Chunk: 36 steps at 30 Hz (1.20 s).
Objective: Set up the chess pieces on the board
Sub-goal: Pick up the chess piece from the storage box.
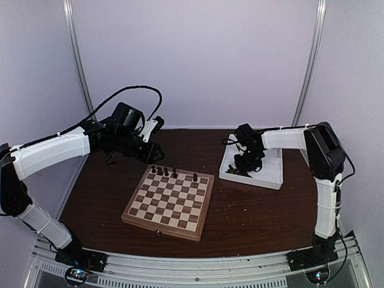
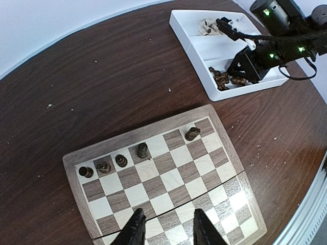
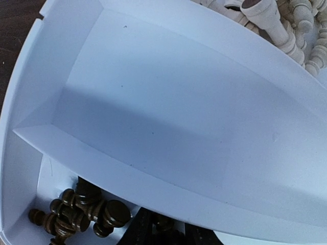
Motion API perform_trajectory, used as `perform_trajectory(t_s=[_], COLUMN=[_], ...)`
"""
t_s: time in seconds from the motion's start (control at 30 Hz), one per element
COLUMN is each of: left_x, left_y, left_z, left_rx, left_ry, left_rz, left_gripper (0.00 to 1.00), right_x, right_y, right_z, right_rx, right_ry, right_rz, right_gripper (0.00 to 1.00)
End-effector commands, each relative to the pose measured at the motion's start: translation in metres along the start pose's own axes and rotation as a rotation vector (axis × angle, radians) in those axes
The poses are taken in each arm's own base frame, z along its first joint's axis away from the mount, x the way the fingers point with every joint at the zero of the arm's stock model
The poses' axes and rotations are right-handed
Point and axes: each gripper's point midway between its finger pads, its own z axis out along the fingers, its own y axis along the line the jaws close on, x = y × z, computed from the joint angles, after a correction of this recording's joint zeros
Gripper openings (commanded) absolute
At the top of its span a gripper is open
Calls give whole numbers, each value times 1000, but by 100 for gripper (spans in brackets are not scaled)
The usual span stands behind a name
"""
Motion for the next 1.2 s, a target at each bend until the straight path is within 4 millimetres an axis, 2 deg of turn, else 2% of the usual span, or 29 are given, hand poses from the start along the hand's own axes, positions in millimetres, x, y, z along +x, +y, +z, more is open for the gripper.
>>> perform_trajectory(t_s=[0.0, 0.13, 0.23, 0.53, 0.83, 1.0, 1.17], left_x=[-14, -14, -14, -14, -11, -11, -10], left_y=[-5, -6, -6, -7, -10, -11, -13], left_z=[-3, -3, -4, -6, -7, -7, -7], left_rx=[13, 14, 17, 22, 32, 35, 41], left_ry=[-52, -53, -52, -56, -54, -56, -57], left_rz=[17, 18, 15, 7, -1, -1, -3], left_gripper=[33, 33, 33, 33, 33, 33, 33], right_x=[9, 7, -1, -27, -41, -40, -35], right_y=[-9, -11, -13, -11, 7, 10, 5], right_z=[10, 2, -11, -68, -122, -134, -123], right_rx=[40, 38, 42, -10, -184, -221, -180], right_ry=[45, 28, -8, -178, -396, -443, -404], right_rz=[-13, -15, -17, -24, -52, -59, -63], right_gripper=[23, 18, 16, 12, 12, 13, 12])
